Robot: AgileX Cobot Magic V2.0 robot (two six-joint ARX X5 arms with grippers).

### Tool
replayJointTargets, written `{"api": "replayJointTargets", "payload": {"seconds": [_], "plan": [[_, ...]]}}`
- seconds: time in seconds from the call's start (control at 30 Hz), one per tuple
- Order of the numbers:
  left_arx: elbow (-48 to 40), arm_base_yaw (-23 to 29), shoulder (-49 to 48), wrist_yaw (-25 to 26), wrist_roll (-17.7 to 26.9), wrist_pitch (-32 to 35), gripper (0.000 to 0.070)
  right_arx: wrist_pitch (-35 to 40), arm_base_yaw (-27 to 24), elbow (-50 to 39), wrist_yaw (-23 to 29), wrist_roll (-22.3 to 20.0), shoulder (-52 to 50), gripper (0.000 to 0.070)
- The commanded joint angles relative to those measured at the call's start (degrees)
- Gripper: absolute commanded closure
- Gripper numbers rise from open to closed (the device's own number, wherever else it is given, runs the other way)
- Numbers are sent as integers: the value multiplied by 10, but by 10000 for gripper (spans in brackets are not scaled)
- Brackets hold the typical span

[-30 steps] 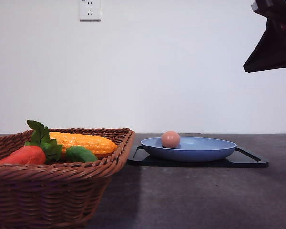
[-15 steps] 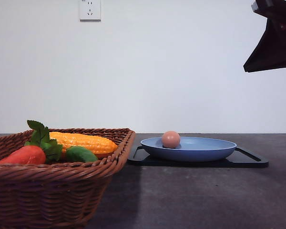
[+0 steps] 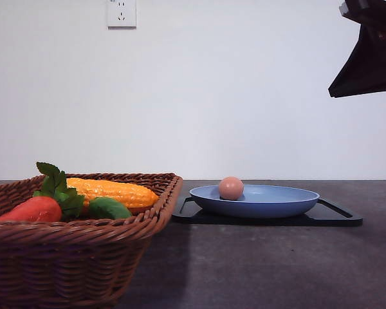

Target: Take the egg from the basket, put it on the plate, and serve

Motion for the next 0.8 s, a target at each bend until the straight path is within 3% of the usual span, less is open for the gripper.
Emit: {"api": "replayJointTargets", "payload": {"seconds": [0.0, 0.13, 0.27, 0.77], "plan": [[-16, 1, -1, 0, -5, -3, 700, 11, 3, 3, 11, 0, 2, 700], [-16, 1, -1, 0, -5, -3, 700, -2, 1, 2, 42, -8, -17, 700], [-16, 1, -1, 0, -5, -3, 700, -4, -26, -11, 61, -60, -86, 700], [-16, 1, -1, 0, -5, -3, 700, 1, -250, -162, -115, -70, -340, 700]]}}
